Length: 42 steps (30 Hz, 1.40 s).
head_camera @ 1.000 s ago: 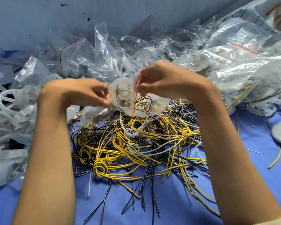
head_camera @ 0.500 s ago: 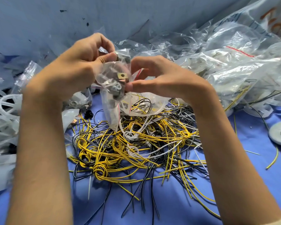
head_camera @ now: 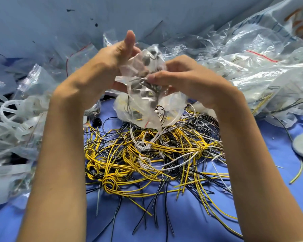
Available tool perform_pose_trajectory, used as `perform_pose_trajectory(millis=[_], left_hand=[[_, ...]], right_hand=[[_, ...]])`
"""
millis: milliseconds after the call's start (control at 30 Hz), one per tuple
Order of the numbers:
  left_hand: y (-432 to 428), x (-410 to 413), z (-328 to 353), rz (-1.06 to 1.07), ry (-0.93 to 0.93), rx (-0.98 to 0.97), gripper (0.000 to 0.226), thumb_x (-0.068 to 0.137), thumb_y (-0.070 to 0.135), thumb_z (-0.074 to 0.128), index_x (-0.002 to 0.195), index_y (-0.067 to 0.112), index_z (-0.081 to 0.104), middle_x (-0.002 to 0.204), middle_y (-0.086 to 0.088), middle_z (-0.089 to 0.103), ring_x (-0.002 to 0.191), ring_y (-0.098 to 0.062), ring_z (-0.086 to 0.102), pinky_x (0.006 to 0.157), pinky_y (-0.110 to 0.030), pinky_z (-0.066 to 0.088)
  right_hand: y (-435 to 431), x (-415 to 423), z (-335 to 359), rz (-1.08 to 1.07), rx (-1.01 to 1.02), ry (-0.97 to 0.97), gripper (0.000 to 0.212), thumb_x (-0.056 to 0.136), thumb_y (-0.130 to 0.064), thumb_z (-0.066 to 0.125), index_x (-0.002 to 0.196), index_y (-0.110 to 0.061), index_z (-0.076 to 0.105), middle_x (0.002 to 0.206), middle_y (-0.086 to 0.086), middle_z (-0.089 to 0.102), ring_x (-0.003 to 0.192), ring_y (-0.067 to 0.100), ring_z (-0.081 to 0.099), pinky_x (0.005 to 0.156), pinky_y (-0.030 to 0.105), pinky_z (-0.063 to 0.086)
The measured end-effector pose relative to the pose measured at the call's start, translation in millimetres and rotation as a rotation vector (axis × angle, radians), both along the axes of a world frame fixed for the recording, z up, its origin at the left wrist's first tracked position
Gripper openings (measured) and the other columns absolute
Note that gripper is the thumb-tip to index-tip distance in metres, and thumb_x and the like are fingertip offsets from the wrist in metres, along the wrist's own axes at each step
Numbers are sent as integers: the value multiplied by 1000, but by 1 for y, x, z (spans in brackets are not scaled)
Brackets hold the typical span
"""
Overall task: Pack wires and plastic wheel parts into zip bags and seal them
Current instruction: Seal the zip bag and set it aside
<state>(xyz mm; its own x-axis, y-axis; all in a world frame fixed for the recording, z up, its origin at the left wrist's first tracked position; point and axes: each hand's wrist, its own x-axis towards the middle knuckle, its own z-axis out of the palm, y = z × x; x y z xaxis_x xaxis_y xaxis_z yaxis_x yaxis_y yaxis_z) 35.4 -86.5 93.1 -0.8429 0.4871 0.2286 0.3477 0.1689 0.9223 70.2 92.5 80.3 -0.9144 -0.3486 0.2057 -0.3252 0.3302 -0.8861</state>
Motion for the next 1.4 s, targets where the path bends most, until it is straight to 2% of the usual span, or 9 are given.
perform_pose_trajectory(millis=[67, 200, 333, 533, 733, 867, 1000, 1200, 1400], left_hand=[[-2, -1, 1, -73, -23, -30, 63, 68, 70, 64, 103, 18, 57, 99, 4, 63, 88, -14, 62, 62, -30, 54], [-2, 0, -5, -125, 124, -89, 57, 61, 38, 85, 104, 19, 53, 95, 7, 68, 88, -9, 65, 71, -26, 56], [0, 4, -6, -145, 160, -32, 46, 71, 20, 71, 106, -3, 50, 100, -15, 64, 90, -19, 63, 77, -29, 55], [4, 6, -5, -172, 130, 20, 35, 77, 16, 68, 95, -6, 47, 81, -8, 54, 77, -15, 56, 70, -29, 55], [12, 9, -4, -165, 98, 80, 29, 85, 1, 56, 81, 16, 32, 79, -6, 48, 68, -7, 62, 65, -23, 56], [17, 8, -5, -123, 125, 105, 31, 89, -4, 53, 83, 17, 32, 85, -13, 44, 68, -9, 58, 62, -25, 55], [24, 5, -5, -100, 85, 102, 33, 81, -1, 60, 88, 18, 34, 103, -18, 42, 86, -27, 51, 73, -43, 56], [23, 3, -8, -123, 130, -244, 28, 79, 9, 72, 81, 18, 46, 85, -1, 55, 83, -12, 54, 73, -26, 46], [22, 0, -12, -23, 385, -698, 19, 70, 46, 72, 79, 39, 56, 111, 0, 37, 103, -11, 40, 84, -23, 33]], right_hand=[[-1, 0, 0, -12, -15, 22, 13, 90, -10, 60, 83, 0, 66, 64, -6, 66, 59, 4, 63, 58, 16, 49], [-3, 1, 3, 5, -37, 40, 32, 84, -17, 65, 100, 11, 59, 76, 7, 59, 66, 7, 63, 57, 20, 49], [4, 3, 3, 1, -56, 29, 47, 80, -16, 70, 109, 15, 49, 86, 24, 56, 71, 11, 65, 56, 22, 52], [11, 3, 7, -80, -118, 109, 24, 77, -24, 68, 86, -16, 48, 71, -8, 63, 69, 11, 61, 62, 27, 48], [14, 6, 6, -136, -13, 153, 58, 76, -42, 67, 94, 12, 56, 77, 13, 53, 69, 20, 45, 61, 41, 35], [21, 9, 8, -76, 6, 142, 40, 69, -32, 78, 93, -4, 63, 79, 1, 68, 70, 12, 61, 61, 25, 49], [26, 11, 8, -35, -47, 129, 13, 78, -8, 72, 82, -11, 59, 64, -4, 68, 57, 9, 63, 45, 17, 43], [28, 5, 5, -183, -52, 102, 24, 87, -5, 64, 78, -16, 44, 65, -4, 55, 56, 4, 57, 46, 14, 42], [30, 1, 0, -238, 240, 60, 17, 86, -23, 68, 85, -21, 51, 52, -3, 59, 49, 14, 56, 41, 25, 41]])
